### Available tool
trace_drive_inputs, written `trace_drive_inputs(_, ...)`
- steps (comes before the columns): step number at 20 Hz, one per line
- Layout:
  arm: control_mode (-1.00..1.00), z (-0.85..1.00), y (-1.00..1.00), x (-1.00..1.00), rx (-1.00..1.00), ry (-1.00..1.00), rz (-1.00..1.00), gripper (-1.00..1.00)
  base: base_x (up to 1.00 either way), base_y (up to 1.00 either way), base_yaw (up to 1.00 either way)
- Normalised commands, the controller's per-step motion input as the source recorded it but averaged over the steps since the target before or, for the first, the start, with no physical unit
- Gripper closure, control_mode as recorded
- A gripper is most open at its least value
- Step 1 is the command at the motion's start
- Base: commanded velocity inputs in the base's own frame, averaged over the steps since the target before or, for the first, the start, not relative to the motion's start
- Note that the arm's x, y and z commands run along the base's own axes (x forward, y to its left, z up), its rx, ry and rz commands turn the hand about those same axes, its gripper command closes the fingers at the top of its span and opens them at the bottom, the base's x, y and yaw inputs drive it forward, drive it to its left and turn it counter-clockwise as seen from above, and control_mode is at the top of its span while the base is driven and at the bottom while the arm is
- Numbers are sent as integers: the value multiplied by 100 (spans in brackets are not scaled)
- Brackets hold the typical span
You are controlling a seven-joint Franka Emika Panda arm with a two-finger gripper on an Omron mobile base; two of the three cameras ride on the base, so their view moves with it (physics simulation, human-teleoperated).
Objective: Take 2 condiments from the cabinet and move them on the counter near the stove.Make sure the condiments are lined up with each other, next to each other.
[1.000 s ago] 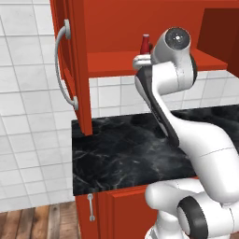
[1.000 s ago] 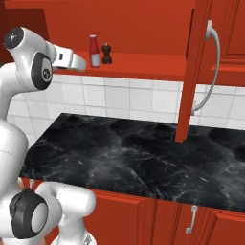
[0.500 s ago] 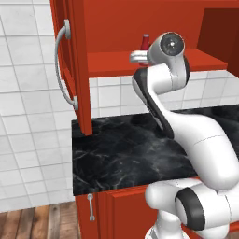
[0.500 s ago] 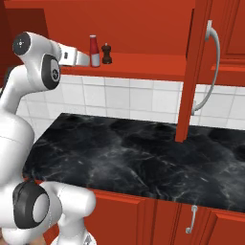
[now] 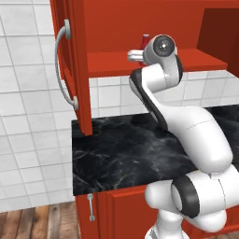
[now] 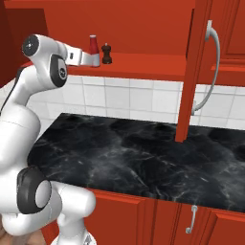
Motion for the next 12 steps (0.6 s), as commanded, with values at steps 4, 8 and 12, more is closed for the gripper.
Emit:
trace_drive_inputs(4, -100, 0, 0, 41, 0, 1, -3, -100, 0, 0, 0)
trace_drive_inputs(8, -100, 0, 0, 37, 0, 6, -2, -100, 0, 0, 0)
trace_drive_inputs(12, -100, 0, 0, 28, 0, 4, 0, -100, 0, 0, 0)
